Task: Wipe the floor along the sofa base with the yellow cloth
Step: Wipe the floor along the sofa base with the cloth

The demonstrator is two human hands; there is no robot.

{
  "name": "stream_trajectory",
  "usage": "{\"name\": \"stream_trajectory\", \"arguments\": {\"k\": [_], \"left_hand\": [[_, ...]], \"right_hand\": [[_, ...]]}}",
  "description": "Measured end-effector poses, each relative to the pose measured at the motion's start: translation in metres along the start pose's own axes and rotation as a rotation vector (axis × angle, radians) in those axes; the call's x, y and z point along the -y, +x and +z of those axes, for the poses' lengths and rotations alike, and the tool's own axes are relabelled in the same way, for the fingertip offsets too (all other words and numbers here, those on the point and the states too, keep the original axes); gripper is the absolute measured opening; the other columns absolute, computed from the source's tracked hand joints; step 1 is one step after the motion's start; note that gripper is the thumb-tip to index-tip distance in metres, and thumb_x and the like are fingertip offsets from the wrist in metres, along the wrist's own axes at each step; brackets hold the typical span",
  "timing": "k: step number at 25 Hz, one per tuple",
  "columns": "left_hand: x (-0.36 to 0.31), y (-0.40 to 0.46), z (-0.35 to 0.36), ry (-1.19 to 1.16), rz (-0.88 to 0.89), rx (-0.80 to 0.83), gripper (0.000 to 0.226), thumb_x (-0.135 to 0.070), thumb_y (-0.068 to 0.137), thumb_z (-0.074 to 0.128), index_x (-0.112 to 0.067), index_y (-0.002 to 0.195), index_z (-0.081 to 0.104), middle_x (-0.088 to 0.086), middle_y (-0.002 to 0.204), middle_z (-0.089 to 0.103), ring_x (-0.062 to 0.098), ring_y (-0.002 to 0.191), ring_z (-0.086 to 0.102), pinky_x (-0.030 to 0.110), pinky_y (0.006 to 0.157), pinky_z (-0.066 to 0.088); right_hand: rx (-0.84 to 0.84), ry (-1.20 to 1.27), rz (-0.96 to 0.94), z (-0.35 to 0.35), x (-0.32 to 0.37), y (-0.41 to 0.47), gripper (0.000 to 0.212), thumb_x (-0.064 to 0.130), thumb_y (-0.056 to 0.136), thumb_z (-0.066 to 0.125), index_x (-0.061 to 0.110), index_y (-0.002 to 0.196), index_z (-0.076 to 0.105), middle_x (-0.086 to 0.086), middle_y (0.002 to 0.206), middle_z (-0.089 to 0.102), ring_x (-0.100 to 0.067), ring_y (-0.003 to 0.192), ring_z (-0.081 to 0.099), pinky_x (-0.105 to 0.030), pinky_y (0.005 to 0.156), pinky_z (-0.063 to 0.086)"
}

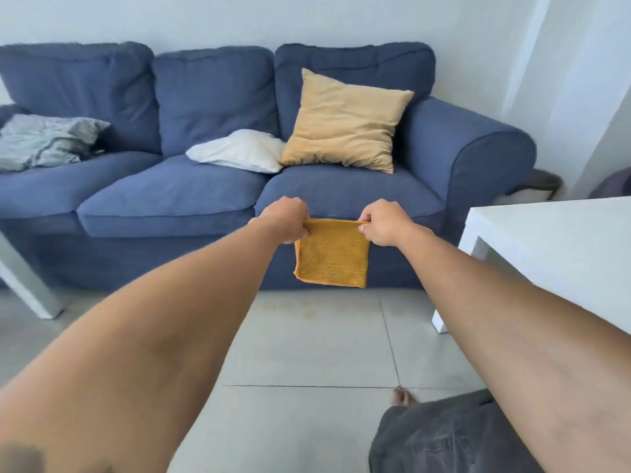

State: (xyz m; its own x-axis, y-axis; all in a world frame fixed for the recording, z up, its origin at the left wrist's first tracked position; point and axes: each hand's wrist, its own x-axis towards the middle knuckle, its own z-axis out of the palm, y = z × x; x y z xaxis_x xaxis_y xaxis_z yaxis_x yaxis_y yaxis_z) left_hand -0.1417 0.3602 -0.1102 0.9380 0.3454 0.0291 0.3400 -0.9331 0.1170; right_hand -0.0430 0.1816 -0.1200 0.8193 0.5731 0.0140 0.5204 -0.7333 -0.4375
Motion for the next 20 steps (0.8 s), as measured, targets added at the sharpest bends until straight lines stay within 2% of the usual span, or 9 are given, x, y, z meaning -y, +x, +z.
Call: {"name": "stream_trajectory", "arguments": {"k": [3, 8, 12, 15, 18, 20], "left_hand": [[0.068, -0.012, 0.051, -0.017, -0.124, 0.102, 0.026, -0.022, 0.087, 0.066, -0.012, 0.111, 0.068, 0.009, 0.107, 0.067, 0.031, 0.101, 0.062, 0.036, 0.072, 0.047], [0.164, 0.000, 0.172, -0.023, -0.253, 0.301, 0.025, -0.019, 0.087, 0.063, -0.010, 0.110, 0.069, 0.010, 0.106, 0.070, 0.031, 0.099, 0.065, 0.037, 0.078, 0.054], [0.221, 0.038, 0.256, -0.058, -0.304, 0.364, 0.027, -0.019, 0.091, 0.061, -0.013, 0.117, 0.066, 0.009, 0.113, 0.068, 0.029, 0.105, 0.062, 0.033, 0.079, 0.052], [0.258, 0.077, 0.294, -0.052, -0.326, 0.329, 0.025, -0.017, 0.091, 0.061, -0.012, 0.115, 0.067, 0.012, 0.114, 0.068, 0.033, 0.105, 0.062, 0.033, 0.074, 0.048], [0.288, 0.116, 0.299, -0.046, -0.351, 0.142, 0.025, -0.012, 0.088, 0.059, -0.011, 0.112, 0.067, 0.016, 0.112, 0.069, 0.039, 0.106, 0.062, 0.040, 0.082, 0.052], [0.301, 0.135, 0.294, -0.062, -0.374, 0.018, 0.027, -0.014, 0.088, 0.060, -0.013, 0.115, 0.066, 0.016, 0.114, 0.068, 0.040, 0.107, 0.060, 0.042, 0.084, 0.049]], "right_hand": [[0.170, 0.013, -0.040, 0.077, 0.030, 0.029, 0.021, 0.018, 0.093, 0.063, 0.026, 0.073, 0.065, -0.008, 0.110, 0.071, -0.030, 0.106, 0.064, -0.045, 0.098, 0.054], [0.364, -0.002, -0.016, 0.240, 0.044, 0.083, 0.013, 0.016, 0.090, 0.063, 0.023, 0.081, 0.070, -0.009, 0.108, 0.073, -0.032, 0.102, 0.067, -0.041, 0.093, 0.056], [0.394, -0.003, 0.039, 0.339, 0.039, 0.132, 0.007, 0.022, 0.091, 0.063, 0.022, 0.089, 0.070, -0.009, 0.109, 0.073, -0.034, 0.103, 0.066, -0.035, 0.089, 0.056], [0.341, 0.017, 0.048, 0.384, 0.043, 0.178, 0.010, 0.024, 0.093, 0.064, 0.026, 0.099, 0.072, -0.008, 0.116, 0.072, -0.033, 0.113, 0.063, -0.035, 0.092, 0.051], [0.215, 0.019, -0.006, 0.395, 0.060, 0.223, 0.014, 0.019, 0.095, 0.061, 0.026, 0.101, 0.072, -0.008, 0.116, 0.072, -0.031, 0.120, 0.059, -0.039, 0.098, 0.047], [0.125, 0.043, -0.043, 0.392, 0.073, 0.244, 0.016, 0.017, 0.096, 0.059, 0.024, 0.103, 0.072, -0.008, 0.117, 0.071, -0.030, 0.123, 0.055, -0.042, 0.102, 0.045]]}}
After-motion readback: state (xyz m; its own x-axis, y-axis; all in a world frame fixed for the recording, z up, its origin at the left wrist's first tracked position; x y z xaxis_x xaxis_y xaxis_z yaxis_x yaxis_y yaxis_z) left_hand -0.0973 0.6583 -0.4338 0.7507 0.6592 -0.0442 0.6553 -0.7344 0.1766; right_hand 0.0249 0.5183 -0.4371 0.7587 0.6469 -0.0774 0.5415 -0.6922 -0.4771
